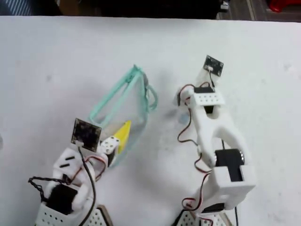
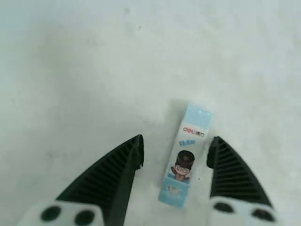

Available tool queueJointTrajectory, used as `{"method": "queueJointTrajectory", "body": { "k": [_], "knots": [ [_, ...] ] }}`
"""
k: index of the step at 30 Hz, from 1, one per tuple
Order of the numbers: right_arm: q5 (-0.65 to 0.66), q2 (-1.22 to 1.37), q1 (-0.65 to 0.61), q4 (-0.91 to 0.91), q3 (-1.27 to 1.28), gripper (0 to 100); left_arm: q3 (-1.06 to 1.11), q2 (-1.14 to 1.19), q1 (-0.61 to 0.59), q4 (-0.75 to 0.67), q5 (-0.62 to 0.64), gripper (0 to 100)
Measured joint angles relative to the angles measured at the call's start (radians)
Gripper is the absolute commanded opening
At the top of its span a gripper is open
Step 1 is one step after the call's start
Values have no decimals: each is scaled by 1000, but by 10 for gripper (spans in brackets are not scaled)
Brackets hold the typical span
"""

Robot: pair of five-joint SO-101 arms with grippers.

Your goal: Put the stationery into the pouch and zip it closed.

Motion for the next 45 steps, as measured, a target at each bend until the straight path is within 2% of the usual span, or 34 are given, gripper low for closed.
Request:
{"method": "queueJointTrajectory", "body": {
  "k": [6, 10, 14, 39, 41, 45],
  "knots": [
    [34, 95, 14, 0, -75, 99, 0, 0, 0, 0, 0, 200],
    [87, 153, 20, 17, -130, 8, 0, 0, 0, 0, 0, 199],
    [94, 167, 21, 77, -172, 16, 0, 0, 0, 0, 0, 199],
    [106, 115, 20, 176, -181, 17, 0, 0, 0, 0, 0, 199],
    [126, 68, 20, 196, -181, 17, 0, 0, 0, 0, 0, 199],
    [255, -54, 11, 233, -181, 17, 0, 0, 0, 0, 0, 199]
  ]
}}
